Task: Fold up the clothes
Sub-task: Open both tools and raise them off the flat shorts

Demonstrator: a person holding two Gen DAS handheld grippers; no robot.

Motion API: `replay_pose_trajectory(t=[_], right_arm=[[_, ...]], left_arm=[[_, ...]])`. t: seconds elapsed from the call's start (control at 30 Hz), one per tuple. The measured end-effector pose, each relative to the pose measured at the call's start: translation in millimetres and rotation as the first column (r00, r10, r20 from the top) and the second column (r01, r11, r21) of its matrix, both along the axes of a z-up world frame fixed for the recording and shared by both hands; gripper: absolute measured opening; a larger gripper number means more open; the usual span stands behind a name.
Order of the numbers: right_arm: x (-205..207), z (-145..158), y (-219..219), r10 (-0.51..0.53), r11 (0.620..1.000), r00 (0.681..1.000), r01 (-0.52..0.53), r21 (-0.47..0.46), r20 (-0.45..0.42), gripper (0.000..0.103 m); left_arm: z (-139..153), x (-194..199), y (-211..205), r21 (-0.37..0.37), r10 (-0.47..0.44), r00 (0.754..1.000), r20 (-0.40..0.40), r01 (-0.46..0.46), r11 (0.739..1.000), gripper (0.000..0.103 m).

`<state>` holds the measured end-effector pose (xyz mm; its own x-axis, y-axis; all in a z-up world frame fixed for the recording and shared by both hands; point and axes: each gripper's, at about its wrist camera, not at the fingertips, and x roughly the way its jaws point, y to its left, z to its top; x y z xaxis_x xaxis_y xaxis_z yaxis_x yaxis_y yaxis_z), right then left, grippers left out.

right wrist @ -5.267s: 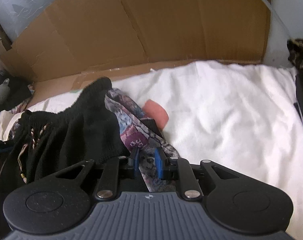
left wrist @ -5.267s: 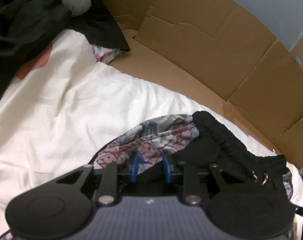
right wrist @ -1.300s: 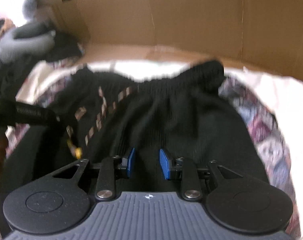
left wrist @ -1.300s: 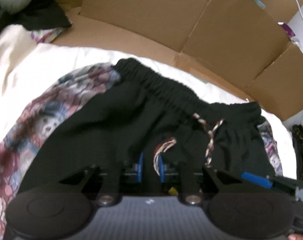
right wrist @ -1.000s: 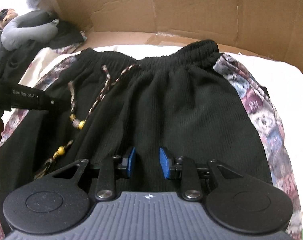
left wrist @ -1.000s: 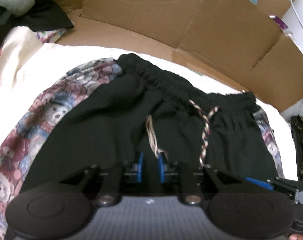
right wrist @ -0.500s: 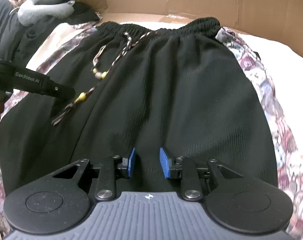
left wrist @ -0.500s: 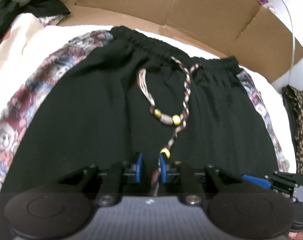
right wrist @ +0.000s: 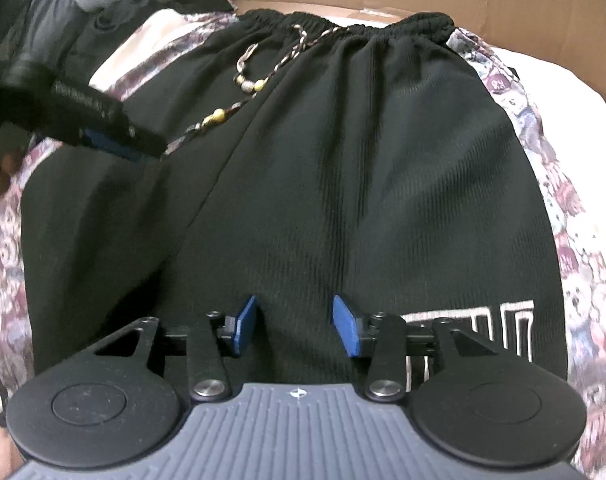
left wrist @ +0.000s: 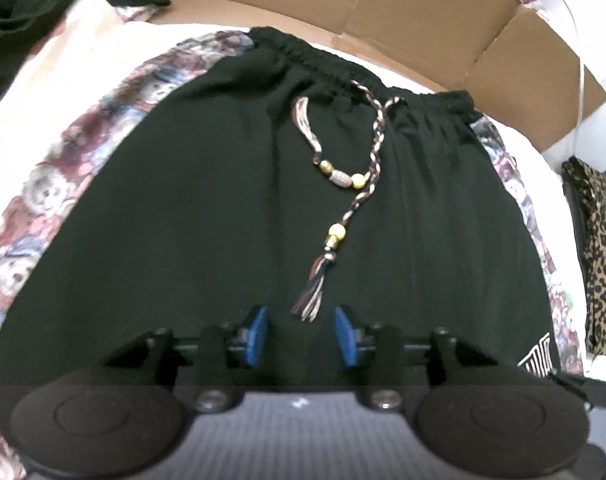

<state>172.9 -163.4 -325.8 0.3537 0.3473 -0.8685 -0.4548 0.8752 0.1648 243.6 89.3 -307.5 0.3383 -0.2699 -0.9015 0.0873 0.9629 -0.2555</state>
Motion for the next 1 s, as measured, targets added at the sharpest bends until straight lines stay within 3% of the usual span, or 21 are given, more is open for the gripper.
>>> replay_pose_trajectory(t=[0.2,0.3,0.37,0.43,0.6,0.7,0.83,1.0], right_arm=[[-20,17,-10,-0.067,0.997,0.998,0.067,0.039,-0.013,0.049],[-28,48,-18,-0.108,0.993,0.993,0.106,0.054,0.042,0.049],[-33,76,-25,-0.12,0.991,0.988,0.113,0.074,0.097,0.049],[-37,101,-30,-0.125,0.989,0.983,0.113,0.09,0.136,0.049],[-50,154,-32,-0.074,0.996,0.971,0.062,0.058,0.229,0.052],[-57,178,-31,-0.038,0.999,0.965,0.034,0.024,0.261,0.058],[-56,207,-39,-0.068,0.997,0.978,0.061,0.043,0.195,0.075],[-58,233,-50,-0.154,0.988,0.98,0.157,-0.015,0.122,0.082]], left_arm=[[29,-22,4,0.003,-0.01,0.999,0.045,0.01,1.0,0.052],[50,-35,11,-0.017,0.023,0.995,0.095,-0.021,1.0,0.056],[64,-42,16,-0.032,0.051,0.991,0.121,-0.048,0.998,0.067],[77,-47,22,-0.044,0.07,0.987,0.142,-0.065,0.997,0.069],[111,-63,35,-0.03,0.075,0.976,0.203,-0.07,0.997,0.084],[126,-71,47,-0.04,0.102,0.97,0.222,-0.095,0.995,0.087],[145,-84,58,-0.029,0.111,0.962,0.251,-0.107,0.994,0.091],[154,-99,69,-0.041,0.151,0.96,0.237,-0.145,0.989,0.092]])
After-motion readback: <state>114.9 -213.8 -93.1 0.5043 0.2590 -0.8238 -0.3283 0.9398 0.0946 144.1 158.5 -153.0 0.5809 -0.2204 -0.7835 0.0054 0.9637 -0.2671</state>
